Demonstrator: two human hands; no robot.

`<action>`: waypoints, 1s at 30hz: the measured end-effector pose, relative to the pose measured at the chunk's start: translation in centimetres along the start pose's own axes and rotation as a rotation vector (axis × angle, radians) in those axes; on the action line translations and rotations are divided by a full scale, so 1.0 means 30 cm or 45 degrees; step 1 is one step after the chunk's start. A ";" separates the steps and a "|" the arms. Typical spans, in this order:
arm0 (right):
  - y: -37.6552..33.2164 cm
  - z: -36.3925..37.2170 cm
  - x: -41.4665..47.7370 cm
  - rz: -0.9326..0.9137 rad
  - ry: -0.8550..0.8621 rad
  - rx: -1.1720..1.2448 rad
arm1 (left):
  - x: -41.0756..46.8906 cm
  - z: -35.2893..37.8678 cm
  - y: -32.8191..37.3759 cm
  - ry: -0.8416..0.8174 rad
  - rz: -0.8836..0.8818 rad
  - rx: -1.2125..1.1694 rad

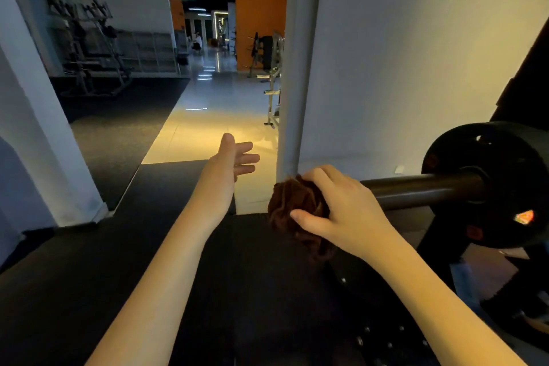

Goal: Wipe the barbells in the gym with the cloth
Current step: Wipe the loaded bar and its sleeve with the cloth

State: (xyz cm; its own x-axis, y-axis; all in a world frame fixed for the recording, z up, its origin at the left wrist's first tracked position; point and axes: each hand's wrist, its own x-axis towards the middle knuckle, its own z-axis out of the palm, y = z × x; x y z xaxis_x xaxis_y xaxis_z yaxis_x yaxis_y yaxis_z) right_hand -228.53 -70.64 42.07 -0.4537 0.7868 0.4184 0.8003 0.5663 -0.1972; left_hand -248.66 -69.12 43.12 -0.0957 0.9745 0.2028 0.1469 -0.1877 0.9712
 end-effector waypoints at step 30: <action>0.068 0.007 -0.014 0.818 0.710 0.236 | 0.121 0.053 -0.077 -0.981 0.230 0.148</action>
State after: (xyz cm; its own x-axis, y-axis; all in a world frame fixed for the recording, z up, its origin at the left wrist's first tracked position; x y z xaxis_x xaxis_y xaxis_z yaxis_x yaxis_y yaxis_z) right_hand -226.80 -69.77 41.32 0.3610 0.7602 0.5402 0.7367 0.1228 -0.6650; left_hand -247.78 -64.95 41.41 0.6402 0.7490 0.1708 0.2013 -0.3781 0.9036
